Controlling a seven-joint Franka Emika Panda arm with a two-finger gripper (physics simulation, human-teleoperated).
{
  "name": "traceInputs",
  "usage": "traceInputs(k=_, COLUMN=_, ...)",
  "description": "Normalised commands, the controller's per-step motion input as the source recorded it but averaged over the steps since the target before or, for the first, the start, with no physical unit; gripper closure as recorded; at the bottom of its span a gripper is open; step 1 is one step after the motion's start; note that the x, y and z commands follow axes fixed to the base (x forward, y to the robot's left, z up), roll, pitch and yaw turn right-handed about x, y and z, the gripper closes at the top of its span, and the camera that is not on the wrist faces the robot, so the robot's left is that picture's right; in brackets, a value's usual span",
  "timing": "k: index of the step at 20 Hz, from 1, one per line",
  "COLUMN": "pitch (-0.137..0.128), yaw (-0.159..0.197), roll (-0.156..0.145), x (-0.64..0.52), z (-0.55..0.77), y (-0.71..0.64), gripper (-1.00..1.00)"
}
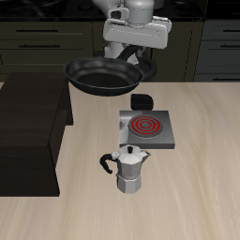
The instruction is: Place the frypan on top of the shelf
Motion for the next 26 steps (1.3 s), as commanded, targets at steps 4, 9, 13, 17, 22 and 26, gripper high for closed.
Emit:
traceInputs(k=4, pitch=-0.032, yaw=0.016, roll=-0.042, x=0.05, z=0.19, y=-0.26, gripper=1.00)
traceInputs(k=9, pitch=0.002, yaw=-0.012, roll=-0.044, x=0.08, z=0.11, y=-0.31, gripper=1.00)
traceInputs(k=13, pitch=-0.003, yaw=0.021, roll=-0.037, x=0.06, z=0.01, y=-0.20, gripper=1.00)
traceInputs(k=17, pitch=0.012, yaw=-0.008, roll=-0.047, x=0.12, z=0.03, y=-0.25, gripper=1.00)
traceInputs(k=22, pitch=0.001, yaw=-0.002, roll=-0.024, x=0.07, z=0.03, y=-0.15, gripper=1.00)
traceInputs(k=26, pitch=0.007, yaw=-0.020, roll=-0.033, x=0.08, z=-0.03, y=-0.14, gripper=1.00)
